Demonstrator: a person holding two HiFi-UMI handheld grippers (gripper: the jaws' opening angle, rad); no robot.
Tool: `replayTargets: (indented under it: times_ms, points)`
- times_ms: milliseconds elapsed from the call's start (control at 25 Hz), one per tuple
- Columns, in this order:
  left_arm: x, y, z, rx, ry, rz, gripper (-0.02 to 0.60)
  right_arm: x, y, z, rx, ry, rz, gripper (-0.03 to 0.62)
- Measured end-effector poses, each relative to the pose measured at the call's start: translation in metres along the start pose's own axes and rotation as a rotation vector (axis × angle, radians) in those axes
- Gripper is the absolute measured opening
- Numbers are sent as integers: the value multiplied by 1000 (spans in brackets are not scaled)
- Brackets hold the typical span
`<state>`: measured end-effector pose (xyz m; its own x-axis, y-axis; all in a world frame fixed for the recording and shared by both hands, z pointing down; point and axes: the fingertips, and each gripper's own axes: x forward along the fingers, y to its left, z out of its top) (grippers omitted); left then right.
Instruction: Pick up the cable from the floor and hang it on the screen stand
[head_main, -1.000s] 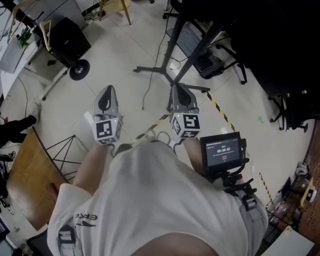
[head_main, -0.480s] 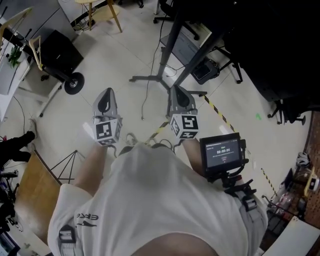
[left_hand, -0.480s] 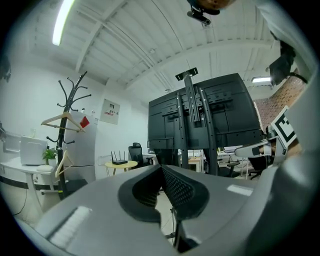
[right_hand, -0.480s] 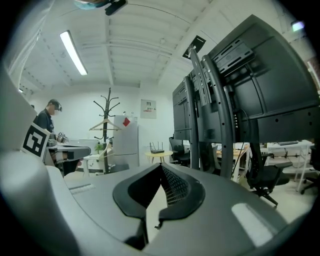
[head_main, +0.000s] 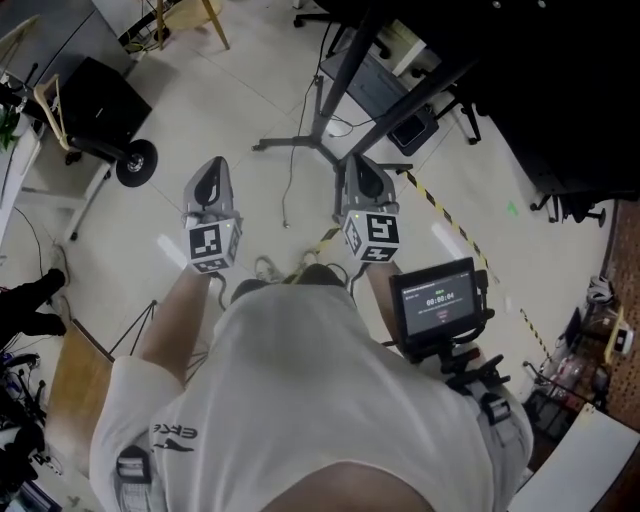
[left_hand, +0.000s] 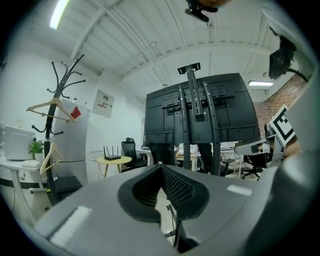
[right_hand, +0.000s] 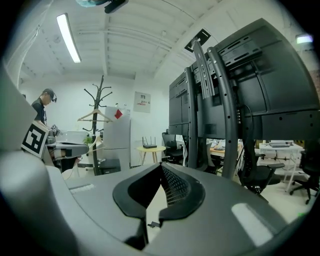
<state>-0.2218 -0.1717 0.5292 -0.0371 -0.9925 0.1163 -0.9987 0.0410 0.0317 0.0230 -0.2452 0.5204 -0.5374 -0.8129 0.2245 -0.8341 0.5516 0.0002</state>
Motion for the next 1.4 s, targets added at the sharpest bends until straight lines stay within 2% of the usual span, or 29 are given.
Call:
replayTargets:
  times_ms: [200, 440, 520, 680, 880, 1400]
  points:
    - [19, 4, -16, 0, 30, 10, 2, 22, -3, -17, -8, 43, 24, 14]
    - [20, -14, -24, 12, 43, 14, 2, 22, -13, -35, -14, 84, 58, 14]
    - [33, -14, -41, 14, 54, 13, 2, 36, -16, -51, -15, 95, 70, 14]
    - [65, -7, -107, 11, 105, 7, 2, 79, -16, -114, -15, 139, 102, 15]
    - [94, -1, -170, 35, 102, -1, 2, 116, -18, -188, -16, 179, 121, 14]
    - [178, 25, -406, 23, 130, -30, 2, 226, -28, -425, 10, 203, 131, 15]
